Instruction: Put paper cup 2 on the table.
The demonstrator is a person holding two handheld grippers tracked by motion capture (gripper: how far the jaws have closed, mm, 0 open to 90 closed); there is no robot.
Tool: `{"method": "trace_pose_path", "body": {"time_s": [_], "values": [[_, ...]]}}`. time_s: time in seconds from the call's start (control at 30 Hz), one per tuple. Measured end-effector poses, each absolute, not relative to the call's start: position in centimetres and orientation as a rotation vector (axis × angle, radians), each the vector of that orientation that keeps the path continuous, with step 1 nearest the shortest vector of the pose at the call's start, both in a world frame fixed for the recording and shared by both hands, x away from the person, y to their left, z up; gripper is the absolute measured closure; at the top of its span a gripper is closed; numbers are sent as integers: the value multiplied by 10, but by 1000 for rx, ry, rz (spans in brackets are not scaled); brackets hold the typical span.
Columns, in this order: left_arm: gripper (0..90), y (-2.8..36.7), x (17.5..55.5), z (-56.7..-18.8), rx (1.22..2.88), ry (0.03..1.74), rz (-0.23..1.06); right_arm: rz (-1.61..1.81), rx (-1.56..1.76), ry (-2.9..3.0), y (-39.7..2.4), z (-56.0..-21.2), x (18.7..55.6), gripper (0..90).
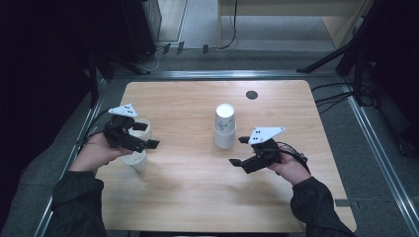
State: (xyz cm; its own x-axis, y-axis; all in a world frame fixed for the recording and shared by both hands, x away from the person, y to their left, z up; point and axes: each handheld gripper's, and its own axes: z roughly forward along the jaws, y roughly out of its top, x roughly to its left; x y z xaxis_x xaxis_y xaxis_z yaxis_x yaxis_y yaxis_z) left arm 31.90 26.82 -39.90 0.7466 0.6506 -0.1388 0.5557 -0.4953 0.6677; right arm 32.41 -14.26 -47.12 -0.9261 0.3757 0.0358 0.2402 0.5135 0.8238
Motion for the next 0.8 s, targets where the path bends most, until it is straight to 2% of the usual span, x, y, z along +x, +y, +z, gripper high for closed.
{"method": "trace_pose_path", "body": {"time_s": [0.47,0.8], "values": [[150,230,326,-404,2152,874,136,1360,542,2595,-149,-472,321,175],[150,203,323,-413,2171,814,142,1361,539,2593,-151,-471,320,175]]}}
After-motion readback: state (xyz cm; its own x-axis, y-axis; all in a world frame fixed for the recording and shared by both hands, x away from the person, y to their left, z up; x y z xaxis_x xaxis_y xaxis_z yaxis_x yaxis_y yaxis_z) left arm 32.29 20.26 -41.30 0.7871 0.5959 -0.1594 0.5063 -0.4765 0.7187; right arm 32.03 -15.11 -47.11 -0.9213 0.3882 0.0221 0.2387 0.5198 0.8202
